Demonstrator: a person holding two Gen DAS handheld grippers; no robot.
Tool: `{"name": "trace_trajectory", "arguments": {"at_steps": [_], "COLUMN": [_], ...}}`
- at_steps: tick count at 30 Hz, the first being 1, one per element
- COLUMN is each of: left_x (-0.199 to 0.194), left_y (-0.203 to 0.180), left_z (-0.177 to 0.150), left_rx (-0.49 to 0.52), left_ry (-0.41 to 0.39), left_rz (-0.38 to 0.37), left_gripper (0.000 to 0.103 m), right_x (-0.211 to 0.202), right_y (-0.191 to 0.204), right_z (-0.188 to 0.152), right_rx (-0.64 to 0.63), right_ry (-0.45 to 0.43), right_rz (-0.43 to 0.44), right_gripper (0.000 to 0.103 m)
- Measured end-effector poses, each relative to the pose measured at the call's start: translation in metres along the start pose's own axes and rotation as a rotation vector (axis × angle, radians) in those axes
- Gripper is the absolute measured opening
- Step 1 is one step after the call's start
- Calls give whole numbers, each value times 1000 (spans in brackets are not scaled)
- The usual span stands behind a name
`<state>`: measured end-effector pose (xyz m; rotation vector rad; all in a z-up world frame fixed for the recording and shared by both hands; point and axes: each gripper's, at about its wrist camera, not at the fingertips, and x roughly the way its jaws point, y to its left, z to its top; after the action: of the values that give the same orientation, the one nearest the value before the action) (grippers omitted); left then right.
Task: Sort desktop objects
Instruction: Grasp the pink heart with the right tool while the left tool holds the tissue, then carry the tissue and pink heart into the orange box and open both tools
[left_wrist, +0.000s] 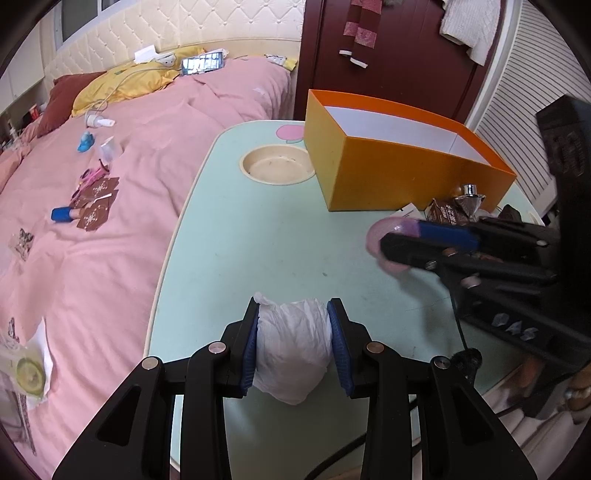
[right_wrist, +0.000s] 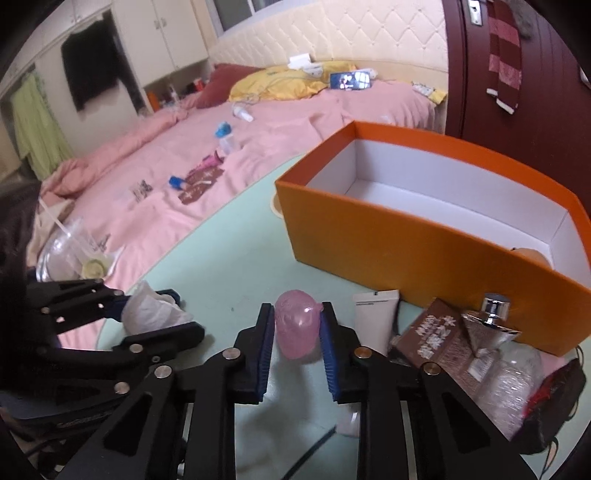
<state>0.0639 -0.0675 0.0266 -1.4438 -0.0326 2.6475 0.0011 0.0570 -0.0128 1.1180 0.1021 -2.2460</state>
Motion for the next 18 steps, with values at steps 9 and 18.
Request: {"name": "trace_trajectory", "arguments": {"at_steps": [9,18], "left_x": [1,6], "left_y": [-8,-24], "left_z": [1,6], "left_rx": [36,66], "left_ry": [-9,-29], "left_rz": [37,-4], "left_gripper": [36,36], "right_x": [-40,-60], "right_y": [-6,-28], "right_z": [-10,-12], "right_rx": [18,88], "right_ry": [-73,-110], "right_rz": [46,56], "right_gripper": [22,21]}}
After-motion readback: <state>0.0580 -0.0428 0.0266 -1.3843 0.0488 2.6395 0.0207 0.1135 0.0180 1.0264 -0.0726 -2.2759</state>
